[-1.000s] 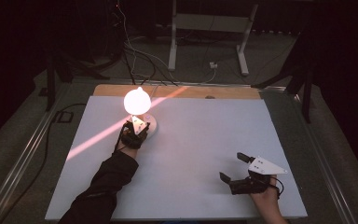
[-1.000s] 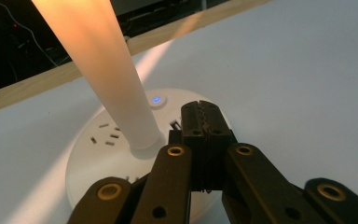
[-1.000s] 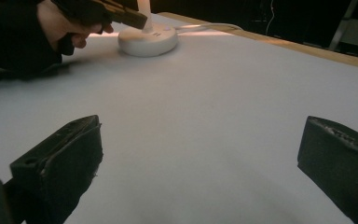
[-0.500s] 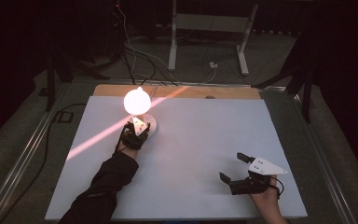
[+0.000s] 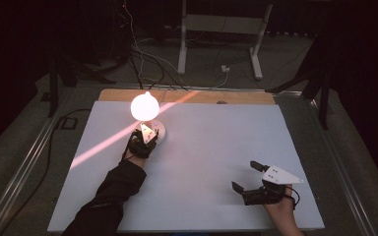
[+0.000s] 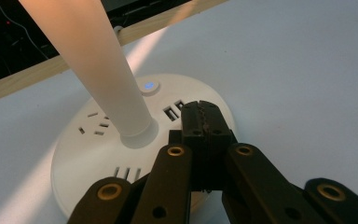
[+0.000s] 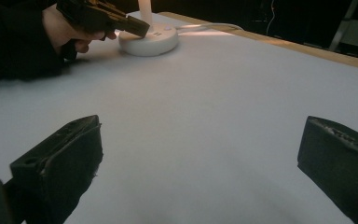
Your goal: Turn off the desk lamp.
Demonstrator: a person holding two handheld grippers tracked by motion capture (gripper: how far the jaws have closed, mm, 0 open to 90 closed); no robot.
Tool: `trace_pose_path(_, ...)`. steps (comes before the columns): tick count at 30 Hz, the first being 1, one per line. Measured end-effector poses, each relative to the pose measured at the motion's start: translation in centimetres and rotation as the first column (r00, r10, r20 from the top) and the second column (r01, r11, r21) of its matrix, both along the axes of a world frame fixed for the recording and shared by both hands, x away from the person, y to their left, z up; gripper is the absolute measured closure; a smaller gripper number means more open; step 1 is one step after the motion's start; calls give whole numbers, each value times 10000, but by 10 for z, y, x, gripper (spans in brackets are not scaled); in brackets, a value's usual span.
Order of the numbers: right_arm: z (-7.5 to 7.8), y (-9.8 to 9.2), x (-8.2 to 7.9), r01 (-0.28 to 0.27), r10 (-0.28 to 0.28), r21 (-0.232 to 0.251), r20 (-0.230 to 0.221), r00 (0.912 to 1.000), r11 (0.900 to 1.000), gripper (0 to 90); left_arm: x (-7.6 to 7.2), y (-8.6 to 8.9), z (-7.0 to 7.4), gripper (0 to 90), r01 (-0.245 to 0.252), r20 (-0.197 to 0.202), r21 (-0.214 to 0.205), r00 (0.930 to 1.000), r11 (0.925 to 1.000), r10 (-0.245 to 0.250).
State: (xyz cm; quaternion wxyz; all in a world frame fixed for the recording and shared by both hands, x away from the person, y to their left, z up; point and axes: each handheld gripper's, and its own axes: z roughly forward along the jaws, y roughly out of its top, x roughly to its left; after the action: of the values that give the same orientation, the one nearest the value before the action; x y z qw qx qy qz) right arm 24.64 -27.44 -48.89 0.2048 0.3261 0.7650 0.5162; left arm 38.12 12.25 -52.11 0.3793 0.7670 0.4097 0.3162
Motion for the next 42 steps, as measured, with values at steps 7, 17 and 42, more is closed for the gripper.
trace_pose_path(7, 0, 0, 0, 7, -7, -12, -19, 10000, 10000, 0, 0, -1, -1, 900, 115, 86, 131, 9999, 9998, -116)
trace_pose_path(17, 0, 0, 0, 4, -4, 2, -7, 10000, 10000, 0, -1, 1, 4, 900, 220, 213, -7, 9995, 9998, -220)
trace_pose_path(42, 0, 0, 0, 1, -1, -1, -31, 10000, 10000, 0, -5, 2, 20, 900, 322, 604, -279, 9977, 9991, -305)
